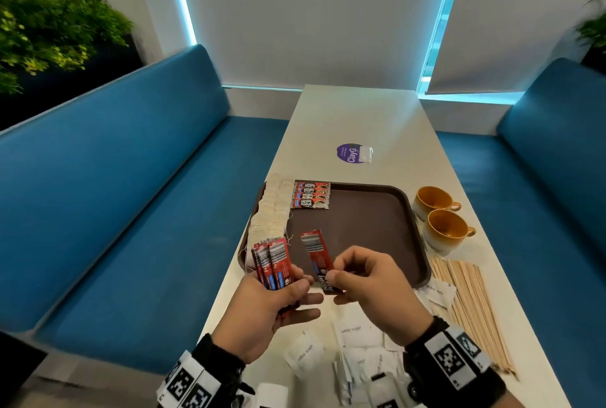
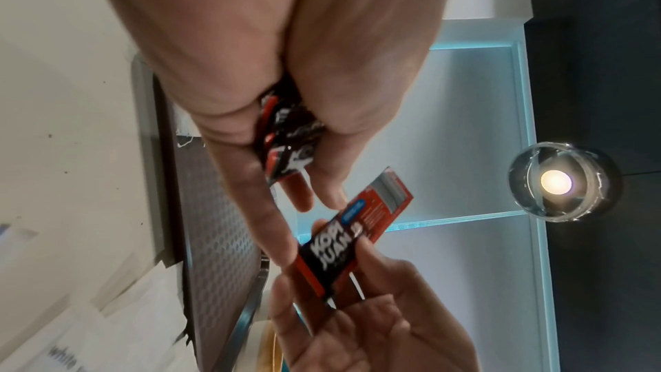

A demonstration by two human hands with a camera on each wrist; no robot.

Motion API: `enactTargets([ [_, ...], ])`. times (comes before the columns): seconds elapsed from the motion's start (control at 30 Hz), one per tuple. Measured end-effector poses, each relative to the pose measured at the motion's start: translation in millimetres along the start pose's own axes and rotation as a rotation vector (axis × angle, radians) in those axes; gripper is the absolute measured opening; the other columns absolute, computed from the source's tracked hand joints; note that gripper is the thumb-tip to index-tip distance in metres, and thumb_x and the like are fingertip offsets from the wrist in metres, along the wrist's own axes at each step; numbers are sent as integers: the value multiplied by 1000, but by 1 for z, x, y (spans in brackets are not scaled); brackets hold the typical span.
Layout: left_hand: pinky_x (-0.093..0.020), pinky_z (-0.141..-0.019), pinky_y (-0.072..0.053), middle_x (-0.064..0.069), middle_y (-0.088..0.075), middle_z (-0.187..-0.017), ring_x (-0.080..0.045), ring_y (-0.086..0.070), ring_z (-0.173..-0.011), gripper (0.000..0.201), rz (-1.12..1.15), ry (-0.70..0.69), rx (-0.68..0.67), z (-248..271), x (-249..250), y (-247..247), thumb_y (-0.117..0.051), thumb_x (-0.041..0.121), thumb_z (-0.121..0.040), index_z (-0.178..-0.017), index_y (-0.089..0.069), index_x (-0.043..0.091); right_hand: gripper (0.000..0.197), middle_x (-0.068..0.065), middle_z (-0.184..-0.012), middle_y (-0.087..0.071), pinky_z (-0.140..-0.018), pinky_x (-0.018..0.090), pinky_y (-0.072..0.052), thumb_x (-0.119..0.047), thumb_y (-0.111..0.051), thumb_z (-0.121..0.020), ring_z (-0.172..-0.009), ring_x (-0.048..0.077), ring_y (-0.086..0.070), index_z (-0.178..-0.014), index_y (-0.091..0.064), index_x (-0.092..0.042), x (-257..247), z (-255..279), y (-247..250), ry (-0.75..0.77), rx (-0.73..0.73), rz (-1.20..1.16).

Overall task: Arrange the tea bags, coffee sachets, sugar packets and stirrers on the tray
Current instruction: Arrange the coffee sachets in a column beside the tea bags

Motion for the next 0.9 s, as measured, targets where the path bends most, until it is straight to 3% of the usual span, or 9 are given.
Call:
enactTargets([
  [0.1, -41, -65, -62, -23, -67, -94, -41, -73, -84, 52, 15, 34, -4, 2, -1, -4, -78, 9, -74, -116, -56, -11, 11, 32, -93, -69, -66, 47, -62, 6, -64, -92, -79, 43, -75, -94, -54, 8, -1, 3, 4, -14, 11, -9],
  [0.2, -37, -60, -62, -20, -71, -91, -36, -72, -76, 54, 57, 35, 17, 4, 2, -6, -75, 21, -75, -116, -56, -9, 9, 26, -87, -70, -69, 52, -64, 5, -67, -90, -76, 39, -74, -91, -59, 1, -3, 8, 3, 42, -11, 83],
  [0.33, -36, -59, -61, -19, -71, -90, -34, -71, -74, 47, 114, 23, 21, 5, 8, -4, -71, 30, -80, -112, -59, -4, 15, 6, -82, -71, -70, 40, -60, -4, -78, -80, -68, 18, -66, -78, -70, -16, -15, 14, 5, 194, -26, 325],
  [0.53, -34, -59, -60, -17, -70, -81, -31, -70, -70, 14, 90, -3, 6, 3, 11, 1, -68, 6, -84, -92, -57, 6, 23, -11, -94, -65, -83, 20, -56, -7, -90, -68, -91, 10, -68, -70, -75, -25, -24, 16, 11, 299, 17, 412],
  [0.67, -34, -64, -61, -19, -68, -81, -32, -71, -72, 19, 16, -8, 47, -2, 5, 8, -60, -14, -89, -97, -55, 3, 26, -10, -98, -66, -87, 29, -59, -6, -89, -73, -94, 13, -70, -77, -77, -28, -23, 15, 15, 289, -16, 359],
  [0.8, -32, -66, -61, -23, -65, -85, -32, -70, -75, 21, 16, -35, 76, -4, 5, 12, -64, -16, -87, -95, -56, 2, 34, -7, -98, -73, -89, 35, -61, 0, -84, -78, -95, 12, -72, -96, -75, -27, -17, 9, 23, 225, 18, 254],
  [0.9, -31, -66, -59, -20, -66, -84, -29, -70, -75, 20, 42, -69, 103, -6, 7, 15, -69, -11, -84, -93, -59, 4, 34, -3, -93, -75, -84, 43, -62, -2, -85, -77, -88, 19, -72, -97, -75, -27, -11, 6, 21, 169, 5, 256],
])
Point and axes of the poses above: each hand's wrist, its own z-axis away from the middle knuckle, its own y-axis out of the back of the hand, x = y × z, the point moved 7 cm from there along -z, towards the middle knuckle
